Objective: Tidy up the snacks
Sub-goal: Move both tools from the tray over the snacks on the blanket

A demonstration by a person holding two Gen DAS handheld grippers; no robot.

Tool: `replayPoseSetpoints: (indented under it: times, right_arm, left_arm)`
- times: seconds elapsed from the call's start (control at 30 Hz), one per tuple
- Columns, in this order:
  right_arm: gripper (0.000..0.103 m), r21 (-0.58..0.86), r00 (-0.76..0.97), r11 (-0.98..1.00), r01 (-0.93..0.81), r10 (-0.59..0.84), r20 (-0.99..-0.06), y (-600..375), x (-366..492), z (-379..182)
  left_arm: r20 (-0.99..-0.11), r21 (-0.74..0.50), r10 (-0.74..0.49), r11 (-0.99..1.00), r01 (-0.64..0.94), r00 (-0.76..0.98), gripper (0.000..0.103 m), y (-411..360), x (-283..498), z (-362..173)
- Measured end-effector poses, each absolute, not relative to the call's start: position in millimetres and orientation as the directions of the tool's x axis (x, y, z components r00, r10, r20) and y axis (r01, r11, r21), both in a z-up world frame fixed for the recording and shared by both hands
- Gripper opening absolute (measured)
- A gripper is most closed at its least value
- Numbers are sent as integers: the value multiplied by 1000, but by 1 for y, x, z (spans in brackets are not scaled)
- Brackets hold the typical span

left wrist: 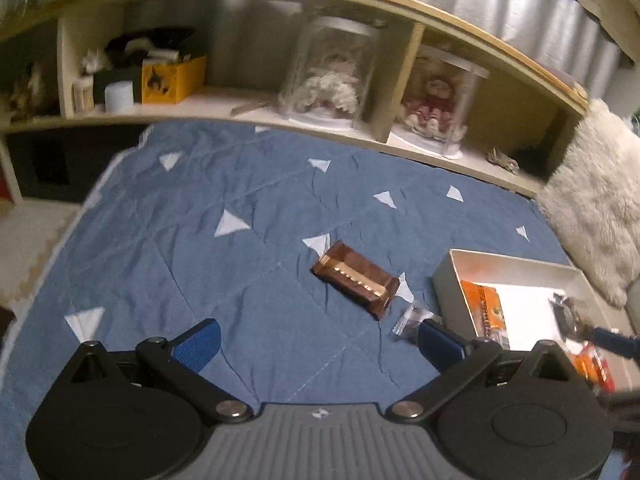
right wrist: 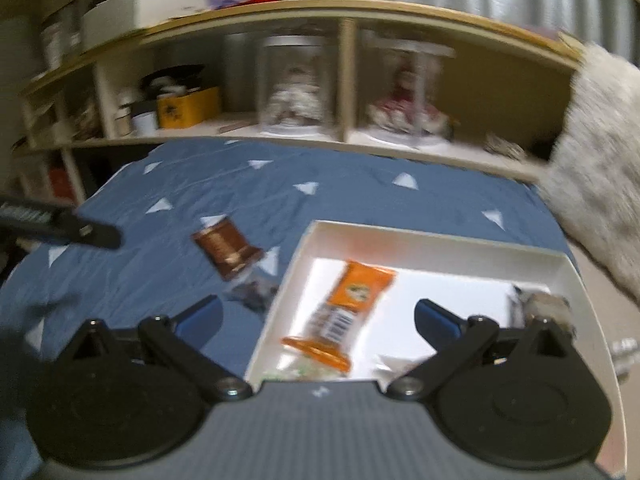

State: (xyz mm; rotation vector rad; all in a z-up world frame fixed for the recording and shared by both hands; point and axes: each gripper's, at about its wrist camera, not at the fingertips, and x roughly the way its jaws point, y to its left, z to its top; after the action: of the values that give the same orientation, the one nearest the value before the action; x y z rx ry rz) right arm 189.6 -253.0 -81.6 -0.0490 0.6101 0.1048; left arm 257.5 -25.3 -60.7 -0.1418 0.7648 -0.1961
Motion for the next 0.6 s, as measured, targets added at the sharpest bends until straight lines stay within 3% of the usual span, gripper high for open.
replayPoseSetpoints:
  times: [0.2,0.27,0.43,0.6]
  right_arm:
    - [101,-107,826,973,-202,111,-552,-227,203,-87]
    - [97,-131,825,965,-228,121,-552,-221,209,-90]
    - [70,-214,804,929,-301,127,-581,-207,224,-102]
    - [65,-333,789,860,-386,121,-603,-192,234,-117]
  left_arm:
    - [-682,-289,-275,952,96,678,103,-36,283,-81]
    - [-684,-285,-275,953,99,676,103,-43,294,-87]
    - [-688,-263,-251,961,88,681,103,-52,320,-96]
    - [-673,-274,-246,959,74,697,103,-57,348,-103]
